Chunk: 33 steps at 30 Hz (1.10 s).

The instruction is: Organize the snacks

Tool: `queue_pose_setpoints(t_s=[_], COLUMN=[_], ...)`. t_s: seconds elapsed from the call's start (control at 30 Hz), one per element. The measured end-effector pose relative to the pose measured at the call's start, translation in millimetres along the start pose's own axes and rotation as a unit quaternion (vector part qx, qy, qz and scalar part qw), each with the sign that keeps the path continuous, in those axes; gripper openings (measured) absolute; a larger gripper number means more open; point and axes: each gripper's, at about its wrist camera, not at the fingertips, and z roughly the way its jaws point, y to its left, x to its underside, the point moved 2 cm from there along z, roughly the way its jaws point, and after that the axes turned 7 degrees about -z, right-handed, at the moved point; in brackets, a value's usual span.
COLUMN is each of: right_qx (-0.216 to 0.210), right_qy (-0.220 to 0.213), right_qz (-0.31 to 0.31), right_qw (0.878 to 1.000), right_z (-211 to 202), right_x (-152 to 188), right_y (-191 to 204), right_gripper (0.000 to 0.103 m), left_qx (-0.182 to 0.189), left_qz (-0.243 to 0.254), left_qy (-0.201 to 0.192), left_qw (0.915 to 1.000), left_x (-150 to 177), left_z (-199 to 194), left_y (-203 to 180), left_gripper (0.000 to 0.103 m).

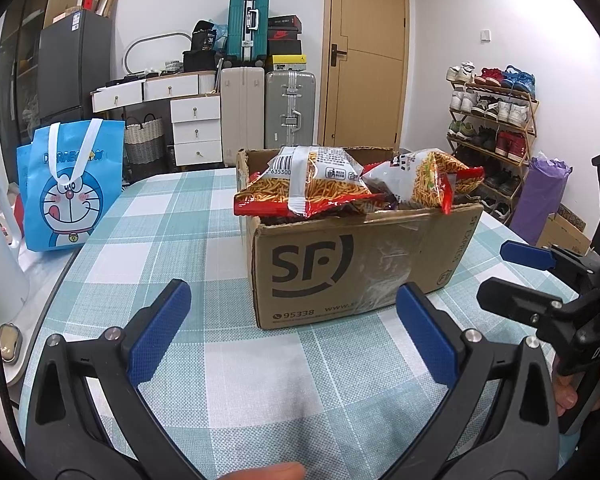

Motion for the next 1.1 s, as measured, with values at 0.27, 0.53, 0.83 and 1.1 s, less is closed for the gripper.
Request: queue_pose_setpoints(t_s=[0.27, 0.53, 0.83, 1.1], right_qx=[0.0, -0.002, -0.003, -0.003], right_qy=[-0.004, -0.008, -0.008, -0.008], right_qz=[-0.033, -0.024, -0.025, -0.025], right_qw=[0.999, 1.0, 1.0, 1.0], right_z=[0, -1, -1, -1], right_x=[-2, -2, -2, -2], right_y=[14, 11, 10, 10], right_gripper=[0.103, 0.103, 0.103, 0.103], left_qx=[0.0, 0.0, 0.0, 0.0], left_qz=[0.0, 0.0, 0.0, 0.001], left_qy=[-0.001, -0.001, -0.001, -0.001], left_qw=[1.0, 1.0, 1.0, 1.0], left_x=[0, 0, 0, 0], left_z=[0, 0, 0, 0], left_y=[0, 0, 0, 0], left_gripper=[0.102, 0.102, 0.102, 0.102])
